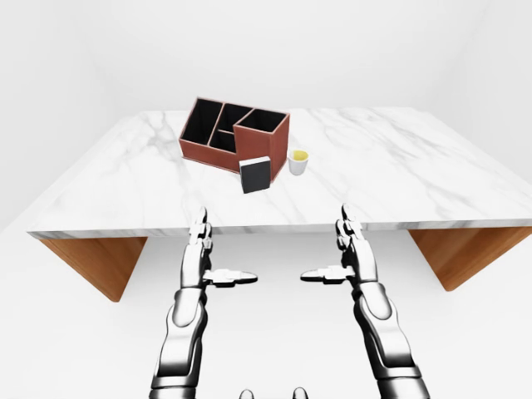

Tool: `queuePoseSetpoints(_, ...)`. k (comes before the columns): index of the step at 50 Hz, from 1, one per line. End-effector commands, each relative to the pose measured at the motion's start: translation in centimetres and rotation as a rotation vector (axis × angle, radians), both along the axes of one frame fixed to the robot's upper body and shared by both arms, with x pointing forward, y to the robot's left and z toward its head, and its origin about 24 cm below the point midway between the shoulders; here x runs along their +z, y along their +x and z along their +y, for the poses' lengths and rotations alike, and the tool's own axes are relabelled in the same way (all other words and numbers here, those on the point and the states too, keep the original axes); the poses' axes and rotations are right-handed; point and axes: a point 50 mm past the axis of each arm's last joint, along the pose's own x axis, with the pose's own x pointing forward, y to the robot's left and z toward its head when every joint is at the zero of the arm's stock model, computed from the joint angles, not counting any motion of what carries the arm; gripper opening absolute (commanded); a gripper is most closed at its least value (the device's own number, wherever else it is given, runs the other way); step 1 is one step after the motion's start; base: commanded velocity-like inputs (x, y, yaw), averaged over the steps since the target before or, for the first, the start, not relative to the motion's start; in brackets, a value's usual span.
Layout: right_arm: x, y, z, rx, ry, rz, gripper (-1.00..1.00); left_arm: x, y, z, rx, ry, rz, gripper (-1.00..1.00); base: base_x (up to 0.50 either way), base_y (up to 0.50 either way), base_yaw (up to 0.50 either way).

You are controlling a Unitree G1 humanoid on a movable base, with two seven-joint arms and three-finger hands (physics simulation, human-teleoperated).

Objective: Pick up the book and place it in the right compartment of the caddy.

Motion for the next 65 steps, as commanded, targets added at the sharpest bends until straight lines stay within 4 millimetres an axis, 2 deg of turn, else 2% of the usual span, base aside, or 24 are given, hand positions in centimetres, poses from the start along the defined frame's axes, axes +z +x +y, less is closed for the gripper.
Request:
queuePoseSetpoints(1,0.0,-0.1,-0.3,0.02,-0.013,0.002,1.0,-0.1,-0.1,0.6,-0.01,0.002,-0.003,1.0,0.0,0.0,0.0)
queuePoseSetpoints(3,-0.1,0.0,-0.1,0.026,-0.025,0.003,1.0,-0.4,0.0,0.6,-0.027,-0.037,0.039,1.0,0.0,0.0,0.0)
queuePoseSetpoints(15,-0.2,0.5,0.5,0.067,-0.074,-0.005,1.0,0.3,-0.6,0.7,-0.029,0.004,0.011,1.0,0.0,0.02,0.0)
queuePoseSetpoints(48,-1.3,0.1,0.8,0.104,-0.145,0.007,1.0,1.1,-1.4,1.4,-0.007,0.025,-0.024,1.0,0.0,0.5,0.0)
queuePoseSetpoints(65,0.9,0.9,0.4,0.142,-0.159,-0.005,1.0,2.4,-1.0,1.6,-0.026,0.05,-0.056,1.0,0.0,0.03,0.0)
